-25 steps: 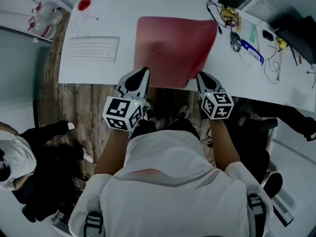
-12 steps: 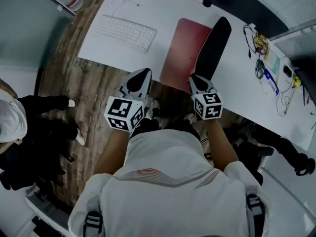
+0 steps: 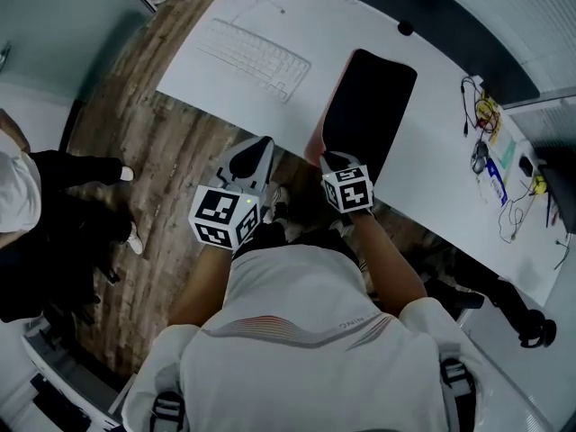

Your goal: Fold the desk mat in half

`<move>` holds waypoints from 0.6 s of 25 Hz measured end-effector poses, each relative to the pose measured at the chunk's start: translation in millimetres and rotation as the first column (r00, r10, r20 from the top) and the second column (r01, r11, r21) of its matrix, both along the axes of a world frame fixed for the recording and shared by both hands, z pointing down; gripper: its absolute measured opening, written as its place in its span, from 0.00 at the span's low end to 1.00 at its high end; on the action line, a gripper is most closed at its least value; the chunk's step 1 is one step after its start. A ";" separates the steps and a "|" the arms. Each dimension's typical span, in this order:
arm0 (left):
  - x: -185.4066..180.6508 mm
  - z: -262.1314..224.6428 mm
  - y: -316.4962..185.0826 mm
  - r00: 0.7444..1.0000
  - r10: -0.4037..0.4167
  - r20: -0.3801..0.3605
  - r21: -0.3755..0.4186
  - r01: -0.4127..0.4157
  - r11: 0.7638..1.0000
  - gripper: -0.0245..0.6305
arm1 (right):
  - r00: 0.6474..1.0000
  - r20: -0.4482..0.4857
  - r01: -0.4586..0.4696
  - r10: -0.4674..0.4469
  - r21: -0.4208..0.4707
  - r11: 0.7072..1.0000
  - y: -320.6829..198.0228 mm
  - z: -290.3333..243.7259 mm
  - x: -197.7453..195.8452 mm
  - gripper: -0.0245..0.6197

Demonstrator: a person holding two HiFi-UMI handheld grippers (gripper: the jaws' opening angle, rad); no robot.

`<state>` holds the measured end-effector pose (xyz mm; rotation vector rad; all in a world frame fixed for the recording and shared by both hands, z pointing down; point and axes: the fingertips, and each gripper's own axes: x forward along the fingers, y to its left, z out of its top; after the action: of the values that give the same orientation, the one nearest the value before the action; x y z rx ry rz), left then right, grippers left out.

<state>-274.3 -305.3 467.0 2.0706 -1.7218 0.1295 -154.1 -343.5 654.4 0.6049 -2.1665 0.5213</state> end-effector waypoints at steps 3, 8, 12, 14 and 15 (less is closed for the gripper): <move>-1.3 -1.9 -1.3 1.000 -0.007 -0.006 0.007 0.007 1.000 0.06 | 1.000 -0.016 0.014 -0.014 0.011 1.000 -5.7 2.0 -9.1 0.18; 3.3 -3.5 -6.0 1.000 0.008 -0.007 0.017 -0.008 1.000 0.06 | 0.998 0.055 0.016 -0.018 0.049 0.999 -9.1 -21.5 -12.7 0.24; 21.4 -15.6 -23.3 0.999 0.052 -0.009 0.052 -0.051 0.997 0.06 | 0.975 0.211 -0.091 0.066 0.115 0.989 -30.5 -77.0 14.5 0.22; 34.7 -23.9 -35.1 0.997 0.083 -0.008 0.075 -0.082 0.994 0.06 | 0.955 0.271 -0.167 0.121 0.151 0.974 -46.0 -107.3 38.6 0.21; 42.2 -28.9 -41.5 0.995 0.099 -0.009 0.088 -0.097 0.991 0.06 | 0.945 0.291 -0.203 0.147 0.172 0.964 -54.3 -121.7 52.4 0.20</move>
<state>-232.1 -346.8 438.1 2.2152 -1.6455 0.0714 -101.7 -397.7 532.7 0.8883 -2.4636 0.5100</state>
